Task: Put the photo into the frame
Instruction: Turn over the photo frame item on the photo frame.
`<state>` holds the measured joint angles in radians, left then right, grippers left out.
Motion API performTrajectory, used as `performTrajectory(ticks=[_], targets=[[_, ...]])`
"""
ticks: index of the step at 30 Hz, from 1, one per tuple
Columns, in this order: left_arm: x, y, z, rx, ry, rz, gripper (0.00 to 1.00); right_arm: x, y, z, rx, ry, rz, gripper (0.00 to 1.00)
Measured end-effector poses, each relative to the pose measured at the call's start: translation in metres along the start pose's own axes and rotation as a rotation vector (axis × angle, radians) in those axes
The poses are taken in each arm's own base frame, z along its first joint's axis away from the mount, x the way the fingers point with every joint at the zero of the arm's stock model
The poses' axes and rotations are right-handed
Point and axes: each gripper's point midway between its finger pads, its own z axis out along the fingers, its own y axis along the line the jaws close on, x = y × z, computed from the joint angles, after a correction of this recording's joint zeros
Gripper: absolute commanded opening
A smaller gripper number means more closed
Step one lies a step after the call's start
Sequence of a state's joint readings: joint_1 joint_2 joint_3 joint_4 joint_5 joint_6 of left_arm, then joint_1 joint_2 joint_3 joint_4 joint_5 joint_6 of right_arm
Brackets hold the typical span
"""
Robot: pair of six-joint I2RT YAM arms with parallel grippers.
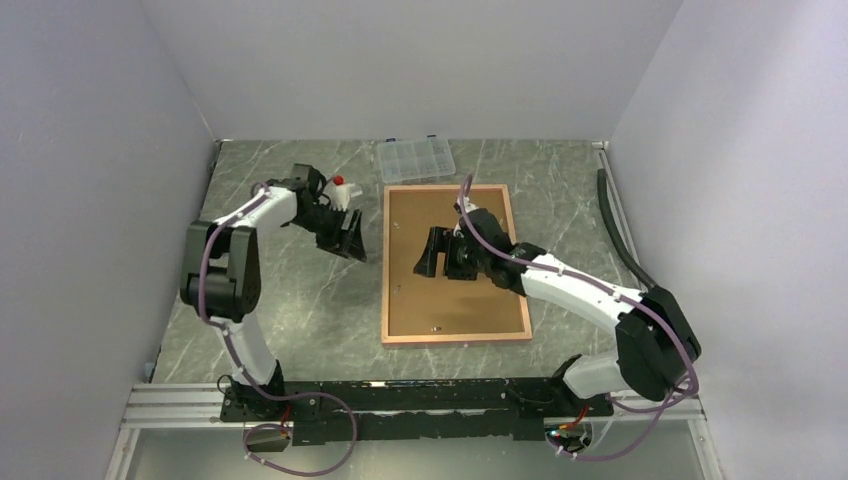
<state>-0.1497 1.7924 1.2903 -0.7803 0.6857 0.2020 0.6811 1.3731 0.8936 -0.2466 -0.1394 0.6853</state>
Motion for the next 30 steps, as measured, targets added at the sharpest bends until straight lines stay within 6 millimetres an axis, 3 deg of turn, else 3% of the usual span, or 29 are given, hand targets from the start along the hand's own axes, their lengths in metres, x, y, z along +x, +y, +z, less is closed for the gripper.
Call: performTrajectory(ticks=[5,14,18,30], targets=[[0.018,0.004,0.039,0.064,0.086,-0.116,0.65,0.026,0.009,0.023,-0.076,0.023,0.088,0.74],[0.021,-0.002,0.062,0.145,0.108,-0.191,0.57,0.065,0.011,0.077,-0.102,0.143,0.187,0.69],[0.019,-0.005,0.066,0.165,0.103,-0.189,0.54,0.060,0.026,0.085,-0.151,0.145,0.192,0.68],[0.021,-0.013,0.078,0.211,0.118,-0.177,0.42,0.058,0.037,0.099,-0.186,0.169,0.196,0.66]])
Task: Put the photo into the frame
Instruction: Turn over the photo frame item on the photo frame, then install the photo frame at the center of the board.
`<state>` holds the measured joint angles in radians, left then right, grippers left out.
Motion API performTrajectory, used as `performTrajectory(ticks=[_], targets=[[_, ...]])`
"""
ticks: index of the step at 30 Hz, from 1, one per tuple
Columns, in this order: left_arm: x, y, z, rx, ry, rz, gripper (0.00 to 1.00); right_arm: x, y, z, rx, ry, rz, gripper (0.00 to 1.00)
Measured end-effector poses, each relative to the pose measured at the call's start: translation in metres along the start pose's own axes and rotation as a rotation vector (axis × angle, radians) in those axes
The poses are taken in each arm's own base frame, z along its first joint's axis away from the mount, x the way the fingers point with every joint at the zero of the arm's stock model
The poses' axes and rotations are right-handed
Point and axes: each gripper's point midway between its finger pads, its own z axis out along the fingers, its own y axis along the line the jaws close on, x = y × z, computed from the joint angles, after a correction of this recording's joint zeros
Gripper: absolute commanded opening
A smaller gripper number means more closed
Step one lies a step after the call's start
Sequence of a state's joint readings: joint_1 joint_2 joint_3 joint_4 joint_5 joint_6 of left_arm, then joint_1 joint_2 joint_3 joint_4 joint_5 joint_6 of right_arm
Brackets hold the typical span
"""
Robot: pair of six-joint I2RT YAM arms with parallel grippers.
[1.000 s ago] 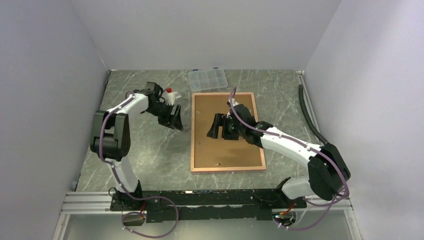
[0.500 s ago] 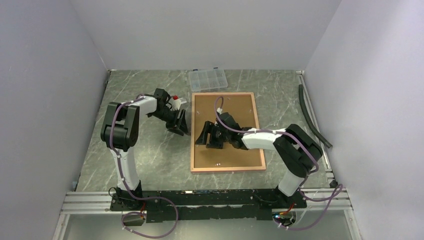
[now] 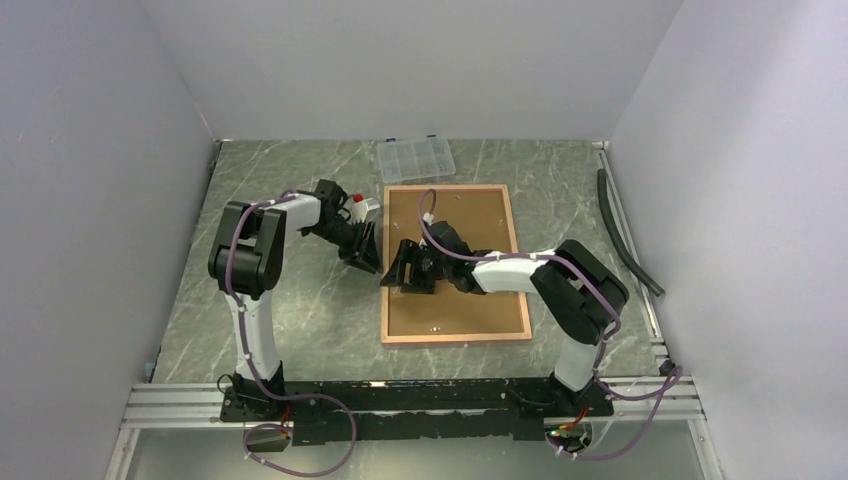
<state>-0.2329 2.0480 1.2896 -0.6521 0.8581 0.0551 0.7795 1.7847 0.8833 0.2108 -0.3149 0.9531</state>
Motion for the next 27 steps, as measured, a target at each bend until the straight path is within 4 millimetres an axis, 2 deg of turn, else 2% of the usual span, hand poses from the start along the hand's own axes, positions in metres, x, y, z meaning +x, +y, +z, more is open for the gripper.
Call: performTrajectory(ticks=[14,27], targets=[[0.001,0.000,0.003,0.009,0.008,0.001,0.32,-0.004,0.004,0.008,-0.007,0.007,-0.011,0.63],[0.002,0.000,0.004,0.009,0.011,0.008,0.27,-0.003,0.008,0.015,-0.037,0.050,-0.039,0.58]])
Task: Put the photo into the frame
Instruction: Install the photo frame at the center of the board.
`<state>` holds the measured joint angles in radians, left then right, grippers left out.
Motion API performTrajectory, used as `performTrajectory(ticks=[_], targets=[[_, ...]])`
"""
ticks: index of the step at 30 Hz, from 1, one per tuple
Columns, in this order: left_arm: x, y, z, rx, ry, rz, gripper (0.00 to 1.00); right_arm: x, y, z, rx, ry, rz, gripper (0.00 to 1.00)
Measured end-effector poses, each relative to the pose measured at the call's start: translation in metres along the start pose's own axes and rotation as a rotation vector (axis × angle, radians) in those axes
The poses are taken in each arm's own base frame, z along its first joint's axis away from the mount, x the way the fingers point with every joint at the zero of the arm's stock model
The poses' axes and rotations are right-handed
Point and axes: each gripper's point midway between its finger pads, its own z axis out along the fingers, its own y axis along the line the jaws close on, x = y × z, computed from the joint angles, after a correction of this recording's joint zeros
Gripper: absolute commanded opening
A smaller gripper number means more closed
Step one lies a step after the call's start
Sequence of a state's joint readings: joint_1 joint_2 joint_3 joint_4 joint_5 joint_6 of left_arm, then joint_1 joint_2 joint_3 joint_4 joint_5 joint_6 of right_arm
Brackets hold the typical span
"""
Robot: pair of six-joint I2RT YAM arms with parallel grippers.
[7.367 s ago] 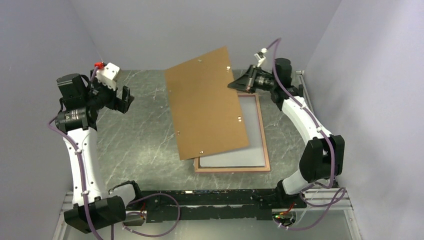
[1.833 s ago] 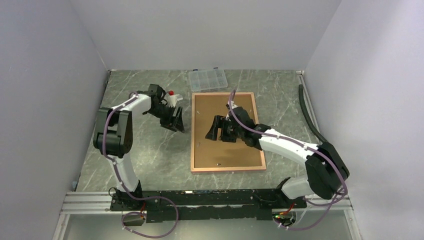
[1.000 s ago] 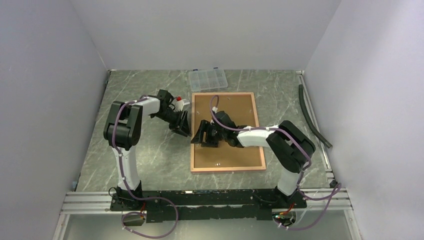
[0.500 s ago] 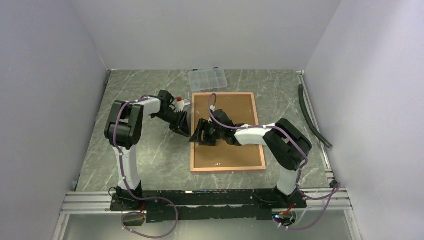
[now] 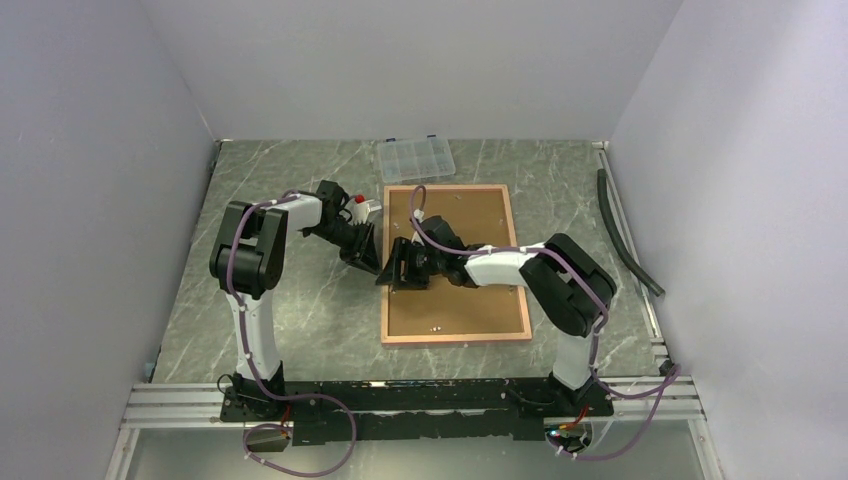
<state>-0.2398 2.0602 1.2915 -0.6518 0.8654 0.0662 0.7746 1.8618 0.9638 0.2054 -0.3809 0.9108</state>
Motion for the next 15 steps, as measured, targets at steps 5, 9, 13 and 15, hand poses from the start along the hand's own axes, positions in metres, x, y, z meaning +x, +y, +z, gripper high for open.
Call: performTrajectory(ticks=[5,9,13,15], targets=[[0.0002,0.0006,0.0000,-0.004,0.001,0.000,0.26,0.0044,0.0032,0.0008,-0.023,0.034,-0.022,0.57],[0.0004,0.0022,0.0002,-0.014,0.002,0.001,0.26,0.0043,0.0073,0.0005,-0.035,0.046,-0.038,0.57],[0.0009,0.0039,0.0004,-0.025,0.005,0.001,0.26,0.0034,0.0091,-0.0008,-0.033,0.059,-0.060,0.61],[0.0012,0.0040,0.0003,-0.026,0.006,0.000,0.26,-0.0012,0.0100,-0.0024,-0.029,0.055,-0.074,0.62]])
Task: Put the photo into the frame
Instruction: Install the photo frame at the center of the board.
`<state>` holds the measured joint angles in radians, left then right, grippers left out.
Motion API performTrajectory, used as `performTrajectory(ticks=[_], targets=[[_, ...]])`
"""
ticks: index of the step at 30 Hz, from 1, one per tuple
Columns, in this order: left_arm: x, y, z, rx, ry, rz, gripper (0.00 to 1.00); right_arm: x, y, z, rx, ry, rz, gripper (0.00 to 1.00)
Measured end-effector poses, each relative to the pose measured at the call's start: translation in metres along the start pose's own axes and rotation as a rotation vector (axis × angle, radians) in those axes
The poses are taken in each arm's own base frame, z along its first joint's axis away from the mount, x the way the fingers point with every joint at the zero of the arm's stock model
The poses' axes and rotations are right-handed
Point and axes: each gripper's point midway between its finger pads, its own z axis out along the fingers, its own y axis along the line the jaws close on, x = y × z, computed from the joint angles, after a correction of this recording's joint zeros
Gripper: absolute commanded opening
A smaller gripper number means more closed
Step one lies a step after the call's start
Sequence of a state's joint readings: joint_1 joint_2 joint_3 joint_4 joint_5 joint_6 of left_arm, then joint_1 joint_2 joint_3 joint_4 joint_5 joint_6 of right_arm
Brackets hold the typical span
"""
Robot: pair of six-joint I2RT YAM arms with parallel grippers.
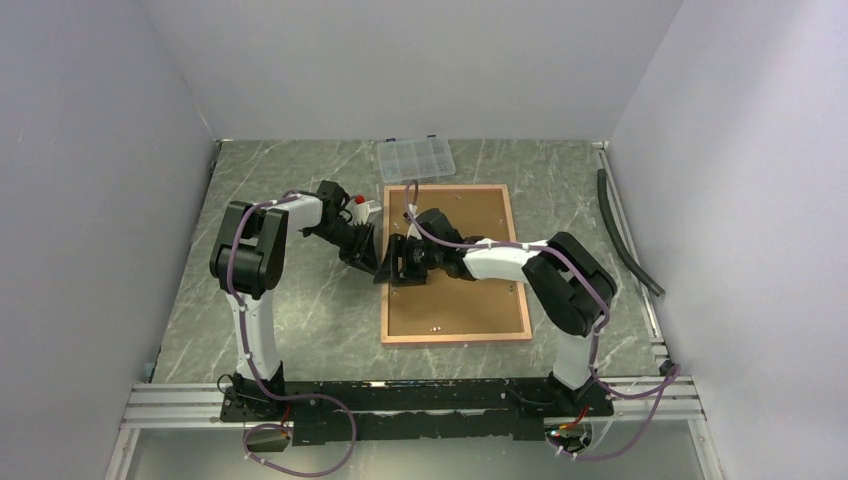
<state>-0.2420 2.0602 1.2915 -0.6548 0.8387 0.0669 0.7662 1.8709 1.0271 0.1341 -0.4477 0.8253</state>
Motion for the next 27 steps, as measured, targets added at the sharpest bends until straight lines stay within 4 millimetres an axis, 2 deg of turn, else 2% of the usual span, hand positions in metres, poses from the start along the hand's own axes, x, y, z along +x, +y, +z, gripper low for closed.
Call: performTrajectory(ticks=[8,17,27], targets=[[-0.001,0.001,0.000,-0.009,0.002,0.002,0.26,-0.021,0.011,-0.023,-0.003,-0.059,-0.049,0.63],[-0.001,0.001,0.000,-0.010,0.001,0.002,0.25,0.022,-0.014,-0.019,0.014,0.046,0.012,0.63],[-0.001,0.001,0.000,-0.012,0.002,0.002,0.25,0.027,-0.008,-0.009,-0.038,0.073,0.043,0.62]])
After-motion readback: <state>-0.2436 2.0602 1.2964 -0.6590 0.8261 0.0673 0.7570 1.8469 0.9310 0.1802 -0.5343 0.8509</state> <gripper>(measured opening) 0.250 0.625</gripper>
